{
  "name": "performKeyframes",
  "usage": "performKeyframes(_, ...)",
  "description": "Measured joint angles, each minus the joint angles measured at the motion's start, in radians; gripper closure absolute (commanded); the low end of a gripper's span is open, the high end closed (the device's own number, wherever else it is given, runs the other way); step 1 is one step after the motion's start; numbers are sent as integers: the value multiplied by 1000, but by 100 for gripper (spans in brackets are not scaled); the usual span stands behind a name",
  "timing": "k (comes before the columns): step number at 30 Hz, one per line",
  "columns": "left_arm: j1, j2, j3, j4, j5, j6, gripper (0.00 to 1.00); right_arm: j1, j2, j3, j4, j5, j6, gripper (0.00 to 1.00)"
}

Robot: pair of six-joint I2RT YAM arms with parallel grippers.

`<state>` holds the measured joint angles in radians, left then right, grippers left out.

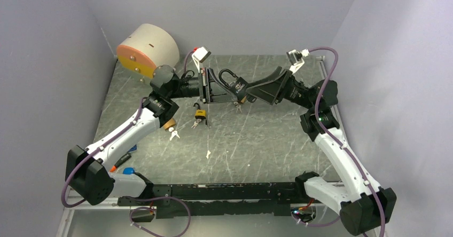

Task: Unlock with the key
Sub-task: Unlock the lock.

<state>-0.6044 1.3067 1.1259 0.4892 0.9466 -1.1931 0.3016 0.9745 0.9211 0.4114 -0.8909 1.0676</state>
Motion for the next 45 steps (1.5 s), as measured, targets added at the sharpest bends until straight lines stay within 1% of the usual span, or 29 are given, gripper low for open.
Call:
performKeyframes(4,0,0,-12,6,6,-2,97,20,64,24,45,1,25,29)
performKeyframes(6,0,0,-14,6,6,0,98,48,101,55,47,0,27,39)
performKeyframes(7,0,0,-14,5,5,1,97,63,113,66,46,-3,24,46)
performKeyframes(8,0,0,-14,2,2,3,97,77,120,72,44,-6,21,58)
performKeyframes(9,0,0,-14,0,-2,3,95,87,122,76,41,-9,14,70)
performKeyframes(10,0,0,-14,-2,-4,4,86,98,122,79,39,-11,8,83)
performKeyframes(11,0,0,-14,-4,-2,8,73,103,122,80,29,-9,0,93)
performKeyframes(12,0,-3,-13,-9,-7,24,60,105,122,80,19,-8,1,100)
performKeyframes(13,-1,-6,-13,-23,-16,37,49,105,122,82,8,-8,-4,100)
performKeyframes(15,-1,-19,-13,-72,-50,63,35,105,121,84,-31,-12,-38,100)
performKeyframes(17,-1,-49,-13,-146,-103,100,25,107,119,84,-87,-18,-83,100)
performKeyframes(18,0,-77,-17,-190,-137,121,24,107,119,84,-114,-25,-106,100)
performKeyframes(21,4,-170,-39,-263,-207,164,29,108,111,84,-175,-53,-175,100)
performKeyframes(24,6,-233,-47,-308,-245,192,43,108,90,84,-203,-99,-225,100)
performKeyframes(25,6,-239,-47,-316,-249,198,47,108,84,84,-203,-113,-232,100)
performKeyframes(28,6,-225,-41,-362,-267,226,52,108,65,84,-202,-161,-243,100)
performKeyframes(29,6,-211,-36,-387,-272,238,56,110,61,84,-200,-181,-244,100)
performKeyframes(32,6,-177,-9,-455,-278,250,78,112,60,83,-203,-197,-242,100)
performKeyframes(34,5,-162,22,-510,-291,254,88,113,63,84,-220,-193,-266,100)
performKeyframes(35,6,-153,38,-540,-287,257,92,116,58,90,-256,-182,-304,100)
performKeyframes(37,7,-140,52,-571,-279,248,97,114,53,115,-351,-153,-399,100)
performKeyframes(38,9,-134,53,-578,-272,239,97,114,53,127,-393,-136,-444,100)
performKeyframes(43,24,-104,53,-640,-245,203,98,133,56,152,-618,15,-720,100)
performKeyframes(45,26,-96,53,-679,-245,202,97,148,72,148,-677,82,-786,100)
